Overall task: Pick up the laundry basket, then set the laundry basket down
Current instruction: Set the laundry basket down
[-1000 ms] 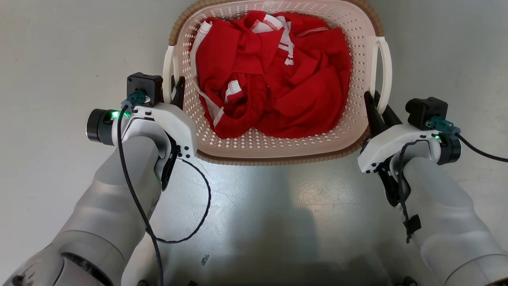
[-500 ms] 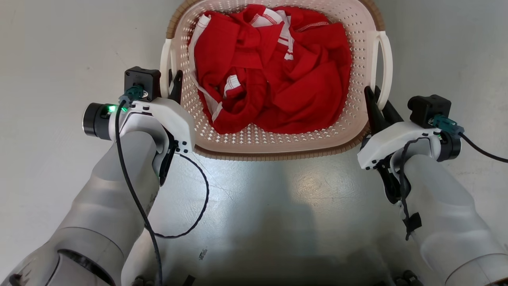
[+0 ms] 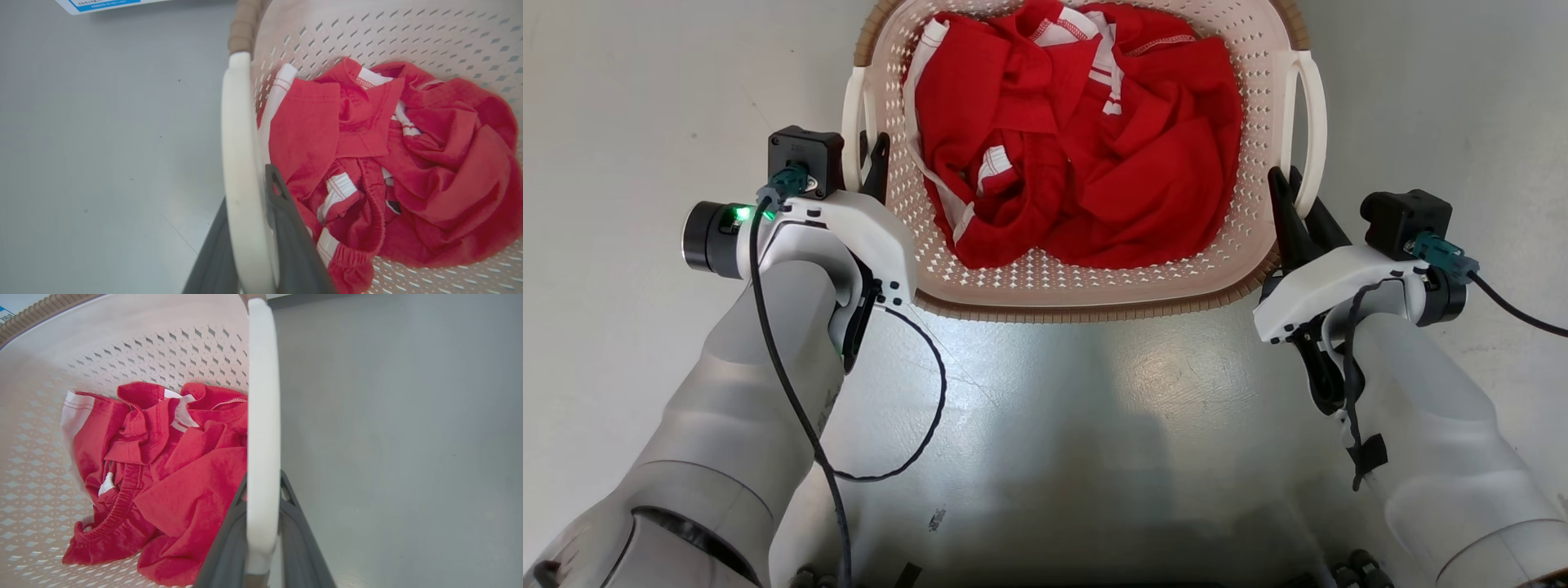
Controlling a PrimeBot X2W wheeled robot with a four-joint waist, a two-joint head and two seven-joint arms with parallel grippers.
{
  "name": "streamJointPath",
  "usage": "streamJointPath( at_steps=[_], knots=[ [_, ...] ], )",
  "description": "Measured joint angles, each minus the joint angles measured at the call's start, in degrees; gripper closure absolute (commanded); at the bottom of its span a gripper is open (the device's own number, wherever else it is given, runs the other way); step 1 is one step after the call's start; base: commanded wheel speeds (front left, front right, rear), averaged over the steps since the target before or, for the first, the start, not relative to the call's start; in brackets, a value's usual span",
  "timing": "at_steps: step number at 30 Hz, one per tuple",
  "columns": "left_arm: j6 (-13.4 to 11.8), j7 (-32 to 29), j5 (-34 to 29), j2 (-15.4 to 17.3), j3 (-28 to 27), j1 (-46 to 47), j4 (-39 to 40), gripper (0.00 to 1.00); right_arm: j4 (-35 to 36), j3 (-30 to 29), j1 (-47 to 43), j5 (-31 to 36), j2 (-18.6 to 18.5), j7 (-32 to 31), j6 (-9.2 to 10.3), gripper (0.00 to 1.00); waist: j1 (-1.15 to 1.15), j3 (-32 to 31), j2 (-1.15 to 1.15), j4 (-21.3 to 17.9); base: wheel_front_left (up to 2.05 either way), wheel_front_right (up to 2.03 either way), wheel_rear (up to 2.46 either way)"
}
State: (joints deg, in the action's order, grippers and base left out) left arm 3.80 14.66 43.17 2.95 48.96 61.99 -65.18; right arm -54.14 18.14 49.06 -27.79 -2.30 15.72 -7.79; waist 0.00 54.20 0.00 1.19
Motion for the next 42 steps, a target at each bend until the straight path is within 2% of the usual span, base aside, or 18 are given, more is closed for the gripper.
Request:
streamJointPath(
  at_steps=[3,4,5,7,15,18,21,26,31,40,41,42],
  knots=[
    [0.19,0.04,-0.43,-0.11,-0.55,0.0,0.01,1.0,-0.18,0.14,0.01,-0.44,0.0,0.0,0.01,1.0,0.0,-0.1,0.0,0.01,0.0,0.0,0.0],
    [0.27,0.03,-0.44,-0.16,-0.81,0.0,0.09,0.91,-0.3,0.15,0.01,-0.44,-0.01,-0.01,0.01,1.0,0.0,-0.16,0.0,0.02,0.0,0.0,0.0],
    [0.27,0.03,-0.45,-0.26,-1.04,0.0,0.18,0.87,-0.33,0.13,0.01,-0.43,-0.03,-0.02,0.01,0.93,0.0,-0.2,0.0,0.03,0.0,0.0,0.0],
    [0.29,0.03,-0.52,-0.43,-1.45,-0.01,0.36,0.85,-0.4,-0.02,0.01,-0.4,-0.12,-0.04,0.01,0.91,0.0,-0.27,0.0,0.12,0.0,0.0,0.0],
    [0.35,0.0,-1.07,-0.8,-2.33,-0.05,0.96,0.85,-0.25,-0.4,-0.02,-0.29,-0.44,-0.15,0.01,0.82,0.0,-0.32,0.0,0.4,0.0,0.0,0.0],
    [0.51,0.0,-1.37,-0.85,-2.57,-0.05,1.05,0.82,-0.19,-0.42,-0.04,-0.29,-0.55,-0.35,0.01,0.78,0.0,-0.37,0.0,0.43,0.0,0.0,0.0],
    [0.86,0.01,-2.24,-0.99,-2.67,-0.08,1.15,0.77,-0.25,-0.46,-0.11,-0.27,-0.69,-0.59,0.05,0.76,0.0,-0.43,0.0,0.48,0.0,0.0,0.0],
    [1.26,0.01,-2.5,-1.48,-2.99,-0.32,1.13,0.8,-0.29,-0.59,-0.13,-0.27,-1.37,-0.59,0.2,0.75,0.0,-0.52,0.0,0.58,0.0,0.0,0.0],
    [1.32,0.01,-2.92,-1.57,-3.28,-0.46,1.1,0.76,-0.21,-0.76,-0.12,0.25,-1.43,-0.59,0.23,0.72,0.0,-0.56,0.0,0.68,0.0,0.0,0.0],
    [1.34,0.04,-2.87,-1.58,-3.16,-0.76,1.68,0.5,0.07,-0.75,-0.13,0.59,-1.41,-0.59,0.23,0.67,0.0,-0.65,0.0,0.75,0.0,0.0,0.0],
    [1.33,0.04,-2.85,-1.57,-3.1,-0.79,1.76,0.39,0.07,-0.74,-0.13,0.59,-1.42,-0.59,0.24,0.63,0.0,-0.67,0.0,0.76,0.0,0.0,0.0],
    [1.33,0.04,-2.72,-1.56,-3.04,-0.87,1.83,0.33,0.07,-0.74,-0.13,0.59,-1.43,-0.59,0.24,0.61,0.0,-0.68,0.0,0.77,0.0,0.0,0.0]
  ],
)
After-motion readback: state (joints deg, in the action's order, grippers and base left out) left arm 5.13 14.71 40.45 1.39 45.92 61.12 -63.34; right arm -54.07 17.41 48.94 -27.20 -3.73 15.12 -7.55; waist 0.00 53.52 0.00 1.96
